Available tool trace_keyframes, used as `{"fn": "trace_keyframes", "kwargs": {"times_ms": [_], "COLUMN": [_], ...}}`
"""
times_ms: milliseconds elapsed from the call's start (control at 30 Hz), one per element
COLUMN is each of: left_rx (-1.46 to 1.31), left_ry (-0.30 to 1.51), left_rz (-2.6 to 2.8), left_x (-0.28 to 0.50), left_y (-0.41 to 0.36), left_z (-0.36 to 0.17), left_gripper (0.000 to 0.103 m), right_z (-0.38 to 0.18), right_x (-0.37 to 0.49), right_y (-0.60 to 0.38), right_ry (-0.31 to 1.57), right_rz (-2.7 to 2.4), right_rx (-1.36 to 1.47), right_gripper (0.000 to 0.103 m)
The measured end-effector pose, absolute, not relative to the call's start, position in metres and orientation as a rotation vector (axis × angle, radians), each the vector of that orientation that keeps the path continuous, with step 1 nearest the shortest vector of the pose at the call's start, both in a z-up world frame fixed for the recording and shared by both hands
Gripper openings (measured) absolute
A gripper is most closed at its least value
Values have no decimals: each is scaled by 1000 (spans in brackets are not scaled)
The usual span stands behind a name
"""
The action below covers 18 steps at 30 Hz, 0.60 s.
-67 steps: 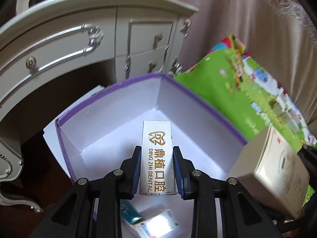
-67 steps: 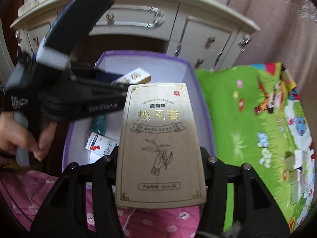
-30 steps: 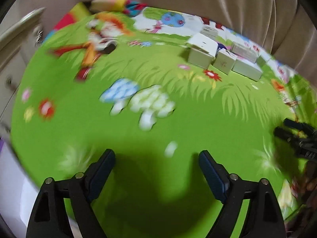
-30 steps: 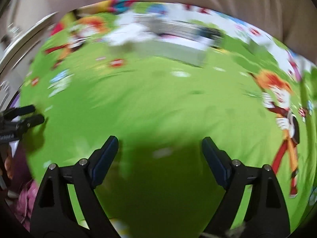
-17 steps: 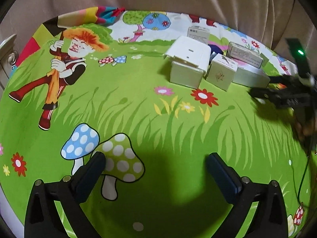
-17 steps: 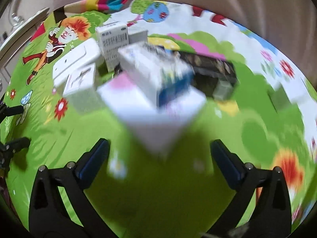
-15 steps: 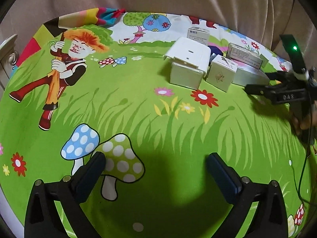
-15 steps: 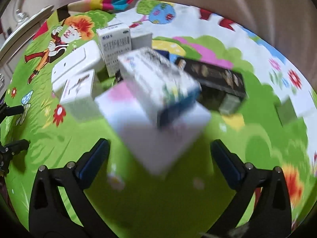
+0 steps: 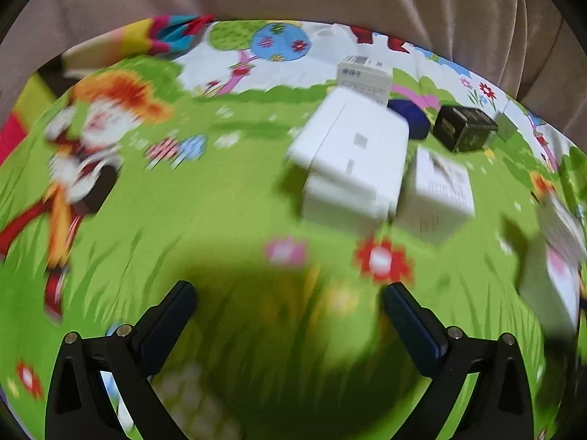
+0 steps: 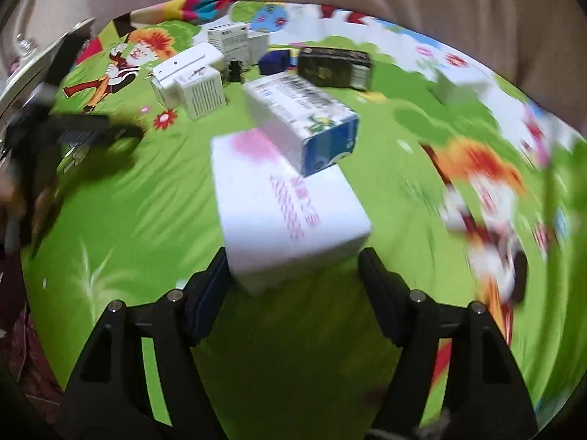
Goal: Organize rigid objects
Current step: 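Grasp the white slotted device with the left tool while the right tool approaches the pink-printed box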
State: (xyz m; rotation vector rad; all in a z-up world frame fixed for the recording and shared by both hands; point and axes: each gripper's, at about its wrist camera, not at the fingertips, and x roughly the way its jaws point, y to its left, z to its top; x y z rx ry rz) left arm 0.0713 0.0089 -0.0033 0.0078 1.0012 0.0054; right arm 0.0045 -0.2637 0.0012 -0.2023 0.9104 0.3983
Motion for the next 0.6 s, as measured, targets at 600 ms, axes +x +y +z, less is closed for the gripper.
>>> {"fn": "trace_keyframes", "kwargs": {"times_ms": [600], "left_rx": [-48], "left_ry": [771], "left_rz": [-64], "left_x": [106], "left_y": [-5], "left_z": [60], "left_gripper": [64], "right_z": [1], "right_x": [0], "right_y": [-274], "right_ry": [876], "right_rz": [359], "right_rx": [-91], "right_gripper": [78]}}
